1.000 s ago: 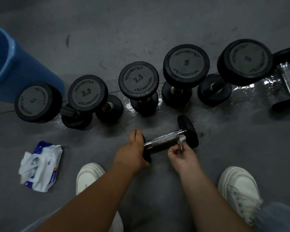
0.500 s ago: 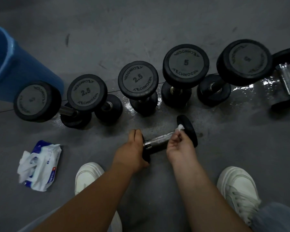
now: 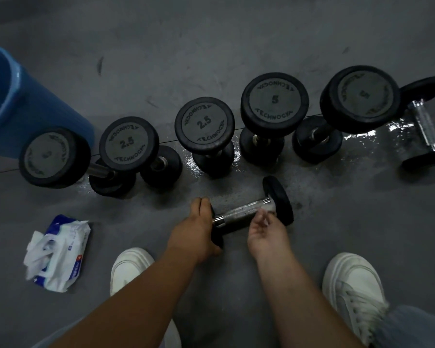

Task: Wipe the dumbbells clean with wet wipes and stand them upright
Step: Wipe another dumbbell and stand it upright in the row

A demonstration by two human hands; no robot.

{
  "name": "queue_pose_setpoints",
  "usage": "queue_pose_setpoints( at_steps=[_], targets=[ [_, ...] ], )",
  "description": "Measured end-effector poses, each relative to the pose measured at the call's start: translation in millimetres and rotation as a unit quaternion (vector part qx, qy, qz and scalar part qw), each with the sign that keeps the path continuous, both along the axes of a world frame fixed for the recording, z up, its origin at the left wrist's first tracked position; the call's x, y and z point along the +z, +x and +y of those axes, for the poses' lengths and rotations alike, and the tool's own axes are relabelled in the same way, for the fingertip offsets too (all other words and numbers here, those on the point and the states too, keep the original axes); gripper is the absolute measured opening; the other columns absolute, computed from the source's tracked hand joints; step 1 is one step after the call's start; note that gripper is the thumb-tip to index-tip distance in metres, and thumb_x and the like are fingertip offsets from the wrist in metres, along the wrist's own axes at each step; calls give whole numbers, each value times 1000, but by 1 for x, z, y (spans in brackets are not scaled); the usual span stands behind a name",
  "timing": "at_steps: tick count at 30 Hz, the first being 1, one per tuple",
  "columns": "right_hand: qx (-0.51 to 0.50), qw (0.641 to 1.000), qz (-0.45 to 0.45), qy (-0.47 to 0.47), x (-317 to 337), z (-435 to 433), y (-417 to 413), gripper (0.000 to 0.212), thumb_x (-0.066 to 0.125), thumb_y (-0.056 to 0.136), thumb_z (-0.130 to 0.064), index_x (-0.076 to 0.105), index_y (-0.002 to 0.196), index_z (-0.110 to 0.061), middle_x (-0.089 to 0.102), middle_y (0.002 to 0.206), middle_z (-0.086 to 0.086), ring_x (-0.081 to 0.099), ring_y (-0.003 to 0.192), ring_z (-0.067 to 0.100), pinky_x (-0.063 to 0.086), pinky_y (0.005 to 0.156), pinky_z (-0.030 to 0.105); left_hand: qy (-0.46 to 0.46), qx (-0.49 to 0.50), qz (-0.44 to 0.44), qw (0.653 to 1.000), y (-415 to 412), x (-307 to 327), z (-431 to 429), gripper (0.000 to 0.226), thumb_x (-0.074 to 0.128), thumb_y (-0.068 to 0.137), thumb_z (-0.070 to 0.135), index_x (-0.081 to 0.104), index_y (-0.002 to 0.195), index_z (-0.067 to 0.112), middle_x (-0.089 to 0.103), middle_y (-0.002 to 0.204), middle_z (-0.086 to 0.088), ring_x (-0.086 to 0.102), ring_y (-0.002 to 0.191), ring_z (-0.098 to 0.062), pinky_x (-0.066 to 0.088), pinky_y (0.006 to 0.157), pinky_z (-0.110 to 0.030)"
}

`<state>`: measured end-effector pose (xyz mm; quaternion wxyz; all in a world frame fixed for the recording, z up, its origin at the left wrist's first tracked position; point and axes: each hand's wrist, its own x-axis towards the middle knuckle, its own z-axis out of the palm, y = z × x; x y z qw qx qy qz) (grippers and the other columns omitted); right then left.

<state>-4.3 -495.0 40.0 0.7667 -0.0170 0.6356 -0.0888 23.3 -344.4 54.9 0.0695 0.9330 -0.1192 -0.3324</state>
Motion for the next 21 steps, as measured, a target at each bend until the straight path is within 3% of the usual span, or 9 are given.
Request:
queue_pose_setpoints(
  at_steps=[2, 3, 4, 7, 11, 13, 15, 17, 21],
  targets=[
    [100, 989, 41, -105, 2, 0, -11, 10, 50, 95, -5, 57, 88, -5, 55, 66, 4, 51, 37, 2, 39, 36, 13, -1, 0, 0, 1000, -1, -1, 0, 109, 86, 61, 39, 18, 144, 18, 20, 150, 1, 64, 100, -31, 53, 79, -39],
    [187, 958, 65, -209, 4, 3, -16, 8, 52, 93, -4, 57, 87, -6, 56, 62, 4, 51, 39, 4, 37, 36, 16, -3, 0, -2, 1000, -1, -2, -1, 109, 86, 61, 39, 19, 144, 17, 20, 149, 1, 64, 99, -31, 53, 78, -39],
    [284, 893, 91, -336, 5, 6, -19, 7, 52, 90, -2, 56, 87, -8, 58, 64, 5, 54, 44, 8, 37, 39, 18, -5, 1, -4, 1000, 0, -3, 0, 108, 86, 61, 38, 20, 144, 17, 21, 149, 1, 64, 99, -31, 53, 77, -39],
    [519, 599, 101, -601, 12, 9, -22, 18, 49, 88, -7, 59, 95, -21, 61, 94, 2, 60, 76, 20, 40, 62, 24, -12, 6, -4, 1000, 0, -3, 1, 105, 86, 61, 38, 22, 141, 18, 23, 147, 1, 64, 98, -31, 54, 76, -40],
    [660, 455, 146, -580, 6, 12, -31, 57, 47, 88, -9, 34, 142, -24, 41, 133, -1, 62, 92, 29, 47, 70, 35, -12, 0, -10, 1000, 0, -3, 2, 100, 85, 60, 38, 23, 137, 19, 25, 144, 1, 65, 98, -30, 53, 75, -38],
    [666, 468, 157, -560, 4, 21, -45, 66, 48, 87, -9, 23, 148, -16, 34, 138, 3, 59, 100, 30, 48, 73, 35, -4, -3, -7, 1000, -1, -2, 1, 102, 86, 60, 38, 22, 138, 18, 24, 145, 1, 65, 99, -30, 50, 74, -36],
    [642, 509, 145, -554, 6, 24, -46, 65, 47, 87, -7, 24, 148, -11, 34, 143, 8, 55, 113, 32, 48, 79, 35, 0, -7, -6, 1000, -1, -2, 0, 105, 86, 60, 38, 21, 140, 18, 23, 147, 1, 64, 100, -30, 49, 74, -36],
    [624, 516, 124, -574, 5, 24, -33, 64, 46, 87, -4, 26, 148, -9, 31, 150, 9, 46, 127, 29, 46, 91, 35, 3, -7, -9, 1000, 0, -2, 0, 105, 86, 60, 38, 22, 140, 17, 24, 146, 1, 64, 100, -30, 47, 72, -35],
    [599, 569, 123, -549, 5, 16, -25, 59, 49, 83, -5, 38, 141, -12, 41, 138, 8, 53, 117, 29, 47, 89, 34, 1, -7, -7, 1000, 0, -1, 0, 102, 86, 61, 37, 23, 140, 17, 25, 145, 0, 65, 98, -30, 43, 69, -33]
  ],
)
